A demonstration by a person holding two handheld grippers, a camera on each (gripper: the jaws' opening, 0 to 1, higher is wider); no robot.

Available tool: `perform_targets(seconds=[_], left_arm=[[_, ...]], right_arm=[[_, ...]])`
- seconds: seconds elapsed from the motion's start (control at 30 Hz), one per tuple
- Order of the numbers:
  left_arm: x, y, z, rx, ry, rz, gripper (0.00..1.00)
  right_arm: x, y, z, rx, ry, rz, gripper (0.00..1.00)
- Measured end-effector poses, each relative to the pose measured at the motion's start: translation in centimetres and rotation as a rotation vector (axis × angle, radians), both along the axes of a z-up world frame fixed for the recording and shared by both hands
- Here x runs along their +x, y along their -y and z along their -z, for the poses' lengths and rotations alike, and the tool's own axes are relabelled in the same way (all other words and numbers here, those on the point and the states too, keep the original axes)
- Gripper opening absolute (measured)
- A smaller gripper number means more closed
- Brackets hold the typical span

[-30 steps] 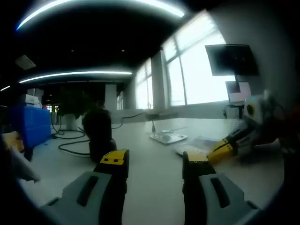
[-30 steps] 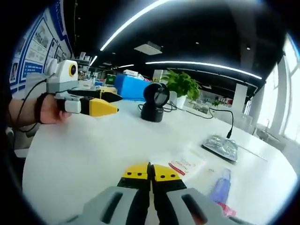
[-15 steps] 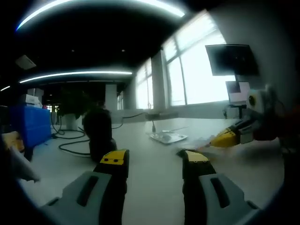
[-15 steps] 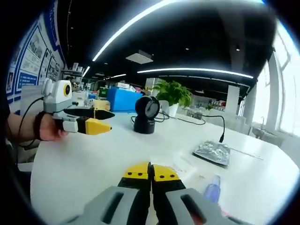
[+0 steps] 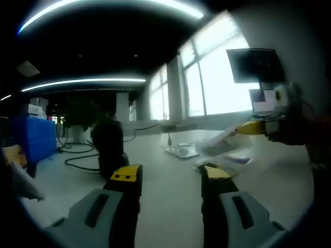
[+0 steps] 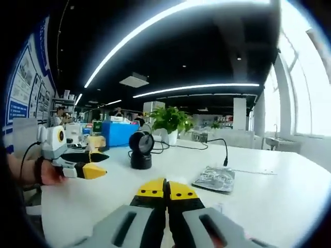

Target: Clip sheet goods on table flip sheet goods clip sheet goods scan sheet goods put sheet goods back to table

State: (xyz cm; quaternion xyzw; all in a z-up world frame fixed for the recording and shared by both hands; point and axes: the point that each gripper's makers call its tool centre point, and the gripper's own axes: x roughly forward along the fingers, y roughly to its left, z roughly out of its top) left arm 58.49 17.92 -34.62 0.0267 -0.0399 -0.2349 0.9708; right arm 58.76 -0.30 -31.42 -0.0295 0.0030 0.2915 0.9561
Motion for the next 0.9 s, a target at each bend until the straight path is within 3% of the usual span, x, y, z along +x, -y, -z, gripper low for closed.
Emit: perform_targets(seconds=[0.47,0.67,0.9], left_arm=[[0.0,0.0,0.0,0.001,0.0,0.0,0.38],[0.0,0.0,0.0,0.0,0.0,-0.002,0.38],[-0.1,0.1,0.0,0.001,0.0,0.0,0.38]], right_arm=[[2.4,3.6,-3.4,0.173,-0.015,0.105,0.0],[3.3,5.1,-3.7,0.177,0.012,0.168,0.0],[3.8,7.0,-5.7,0.204,0.051,0.22,0.0]])
